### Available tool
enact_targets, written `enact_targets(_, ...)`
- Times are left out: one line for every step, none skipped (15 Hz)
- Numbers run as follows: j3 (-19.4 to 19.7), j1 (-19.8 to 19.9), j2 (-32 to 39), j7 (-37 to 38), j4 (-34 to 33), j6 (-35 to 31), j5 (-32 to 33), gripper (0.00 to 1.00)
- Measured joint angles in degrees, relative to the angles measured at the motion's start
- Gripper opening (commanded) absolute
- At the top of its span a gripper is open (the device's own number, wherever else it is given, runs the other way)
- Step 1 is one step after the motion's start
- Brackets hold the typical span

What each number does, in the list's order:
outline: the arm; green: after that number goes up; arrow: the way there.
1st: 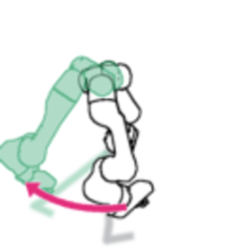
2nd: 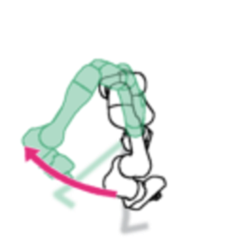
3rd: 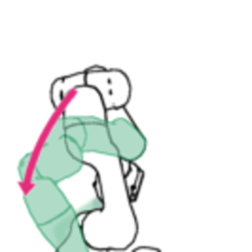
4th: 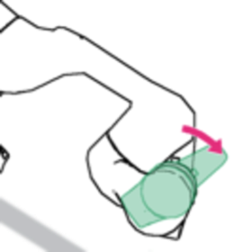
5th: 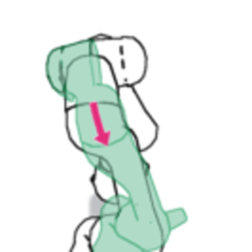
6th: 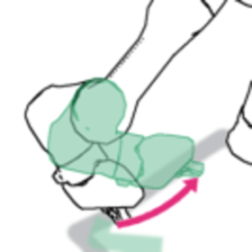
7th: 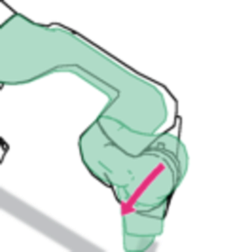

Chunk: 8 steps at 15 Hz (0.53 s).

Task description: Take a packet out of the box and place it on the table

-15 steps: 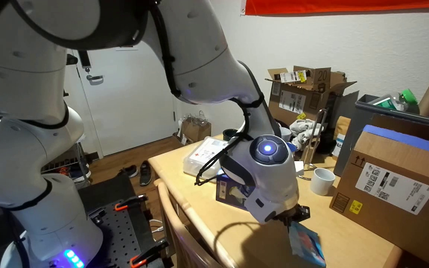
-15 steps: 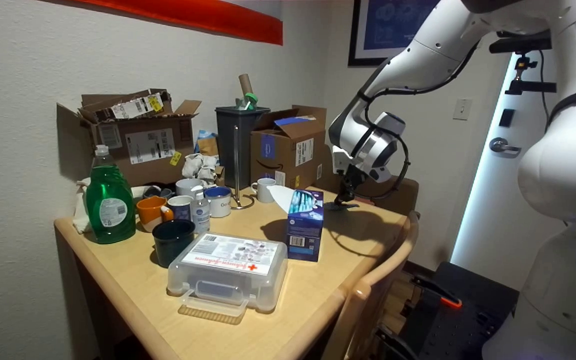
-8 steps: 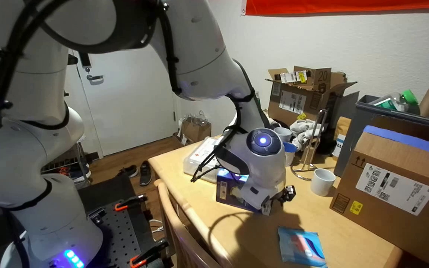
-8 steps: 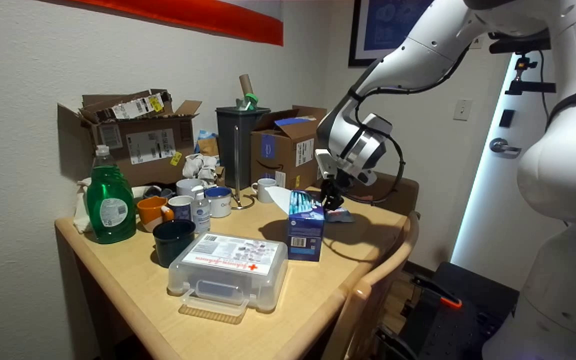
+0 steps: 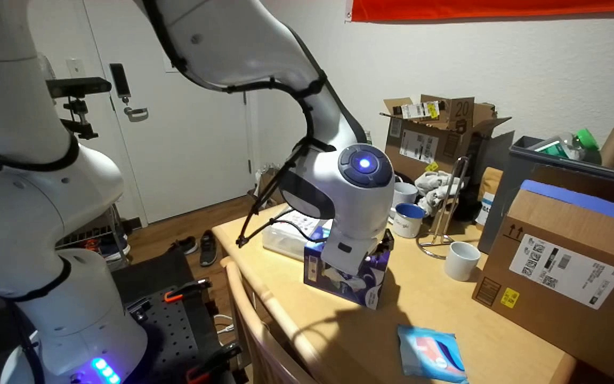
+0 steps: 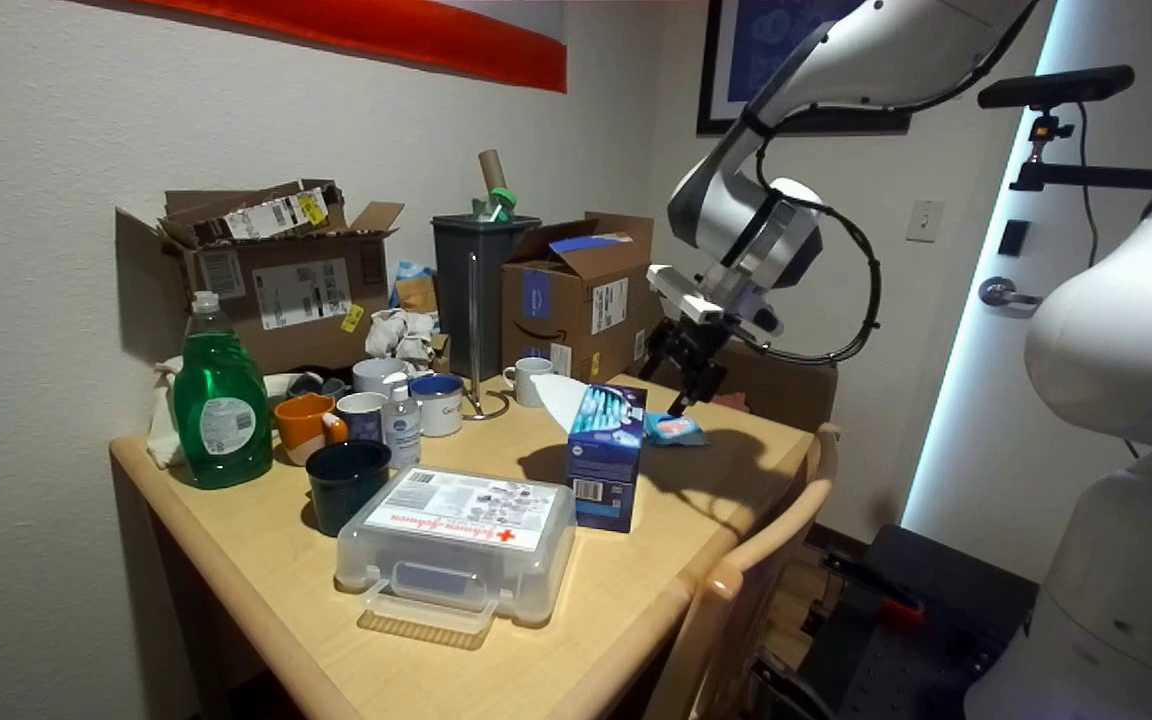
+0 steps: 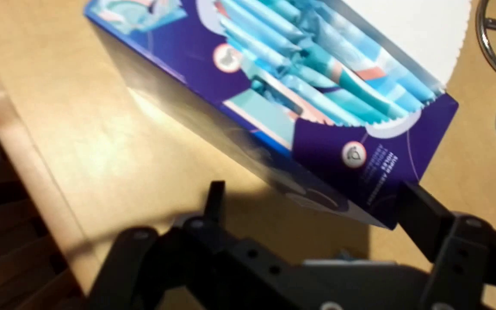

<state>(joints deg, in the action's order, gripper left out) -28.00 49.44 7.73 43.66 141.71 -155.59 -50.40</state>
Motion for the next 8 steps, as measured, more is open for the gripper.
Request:
enact_targets(4.6, -3.7, -3.0, -1.6, 1.1, 3.8, -0.3, 1.0)
enact_targets(9.2, -7.7, -5.7, -2.0, 2.2, 6.9, 0.3, 1.0)
enact_targets(13.5, -11.5, -8.2, -2.0, 3.2, 9.2, 1.6, 1.0)
enact_targets(17.5, -15.0, -10.3, -2.0, 4.2, 11.0, 3.2, 1.0)
enact_targets(20.8, -18.0, -12.1, -1.8, 5.1, 12.2, 5.0, 1.0)
enact_targets(23.9, -20.8, -13.5, -1.8, 5.7, 13.0, 6.7, 1.0)
enact_targets(25.8, -22.6, -14.5, -1.8, 6.2, 13.3, 7.5, 1.0)
enact_targets(26.6, -23.5, -15.1, -1.8, 6.5, 13.3, 7.7, 1.0)
